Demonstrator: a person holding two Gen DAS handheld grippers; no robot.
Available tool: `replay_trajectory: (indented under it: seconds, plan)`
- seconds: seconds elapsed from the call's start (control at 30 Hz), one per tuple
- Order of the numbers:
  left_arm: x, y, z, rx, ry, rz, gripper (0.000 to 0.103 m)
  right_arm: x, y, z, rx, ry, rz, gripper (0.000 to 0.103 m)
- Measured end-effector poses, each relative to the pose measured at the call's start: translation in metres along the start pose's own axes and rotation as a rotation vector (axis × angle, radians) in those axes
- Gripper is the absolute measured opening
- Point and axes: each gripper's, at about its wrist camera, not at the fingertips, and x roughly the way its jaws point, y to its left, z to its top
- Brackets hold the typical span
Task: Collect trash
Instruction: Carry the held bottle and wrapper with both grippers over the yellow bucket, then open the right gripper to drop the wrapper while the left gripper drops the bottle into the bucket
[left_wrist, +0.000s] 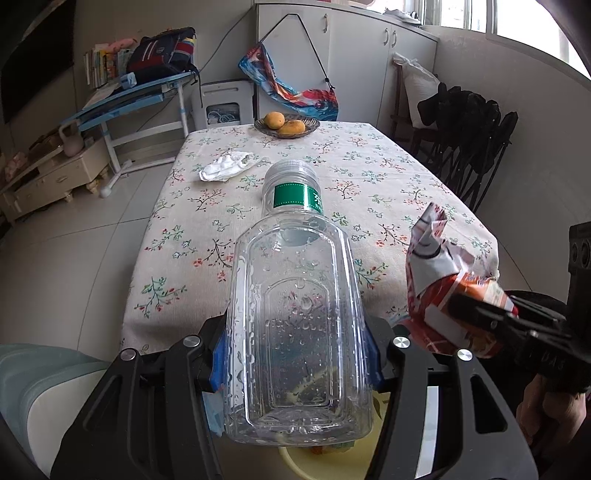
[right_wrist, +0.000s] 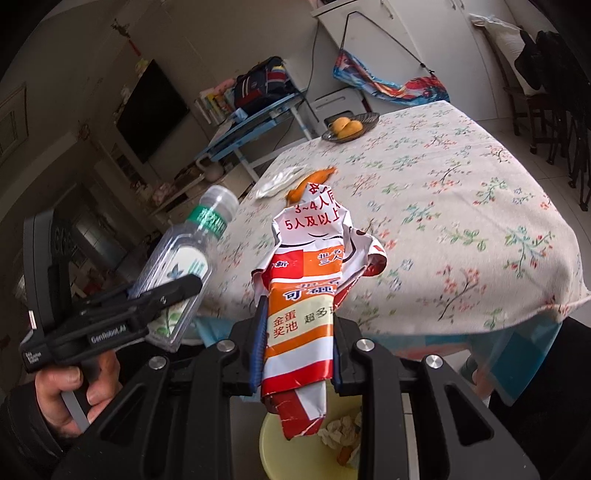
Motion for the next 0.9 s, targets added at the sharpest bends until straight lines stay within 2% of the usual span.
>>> replay_trajectory:
  seconds: [0.43,0.9]
  plan:
    - [-0.015,0.001,-0.015,-0.006,-0.011,-0.008,0.053,0.007,0.005,-0.026,-0.012,0.119,-0.018,0.028]
    - [-0.035,0.001,-0.025,-0.015,-0.037,-0.020,0.053,0.036,0.015,-0.063,-0.085,0.351,-0.082,0.029]
